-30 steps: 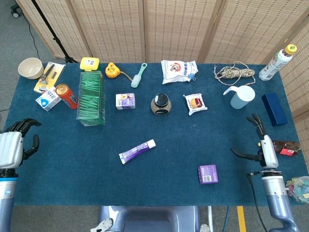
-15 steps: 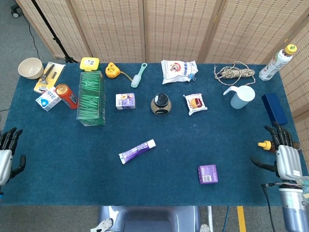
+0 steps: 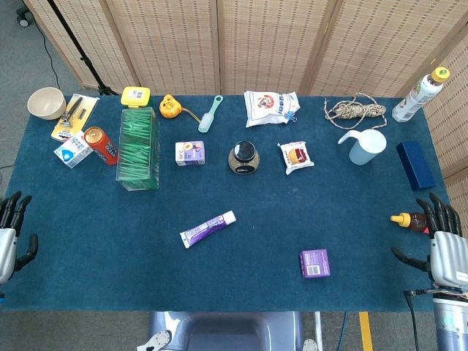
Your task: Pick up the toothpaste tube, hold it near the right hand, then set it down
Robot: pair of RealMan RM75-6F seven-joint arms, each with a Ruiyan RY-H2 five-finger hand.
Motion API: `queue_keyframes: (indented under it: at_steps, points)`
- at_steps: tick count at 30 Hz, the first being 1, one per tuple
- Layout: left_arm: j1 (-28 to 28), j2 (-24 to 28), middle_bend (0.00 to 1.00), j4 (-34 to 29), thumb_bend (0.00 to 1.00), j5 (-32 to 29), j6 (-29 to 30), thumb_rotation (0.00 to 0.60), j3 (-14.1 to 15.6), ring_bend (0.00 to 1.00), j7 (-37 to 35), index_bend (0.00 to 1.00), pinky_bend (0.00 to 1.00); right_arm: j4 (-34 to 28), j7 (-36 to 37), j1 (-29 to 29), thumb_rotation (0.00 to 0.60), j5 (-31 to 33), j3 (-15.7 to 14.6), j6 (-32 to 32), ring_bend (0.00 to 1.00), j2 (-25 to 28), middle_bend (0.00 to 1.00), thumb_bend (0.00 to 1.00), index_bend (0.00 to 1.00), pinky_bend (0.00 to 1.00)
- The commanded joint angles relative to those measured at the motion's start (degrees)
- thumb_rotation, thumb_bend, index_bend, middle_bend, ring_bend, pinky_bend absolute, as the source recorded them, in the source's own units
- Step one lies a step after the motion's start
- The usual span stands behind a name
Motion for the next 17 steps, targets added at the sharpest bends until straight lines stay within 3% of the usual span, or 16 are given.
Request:
queue_keyframes:
  at_steps: [1, 17]
  points:
    - [0.4, -0.1, 0.01, -0.2, 0.53, 0.2, -0.1, 0.600, -0.6, 0.00, -0.5, 0.04, 0.02, -0.1, 0.1, -0.3, 0.600, -0.2, -0.1, 0.3, 0.00, 0.0, 0.01, 0.00, 0.09, 0.00]
    - [2.1, 0.8, 0.03, -0.8, 0.53, 2.3, -1.6, 0.600, -2.4, 0.01, -1.5, 0.10, 0.02, -1.2, -0.5, -1.0, 0.600, -1.1, -0.1, 0.9, 0.00, 0.4, 0.00, 0.00, 0.08, 0.00]
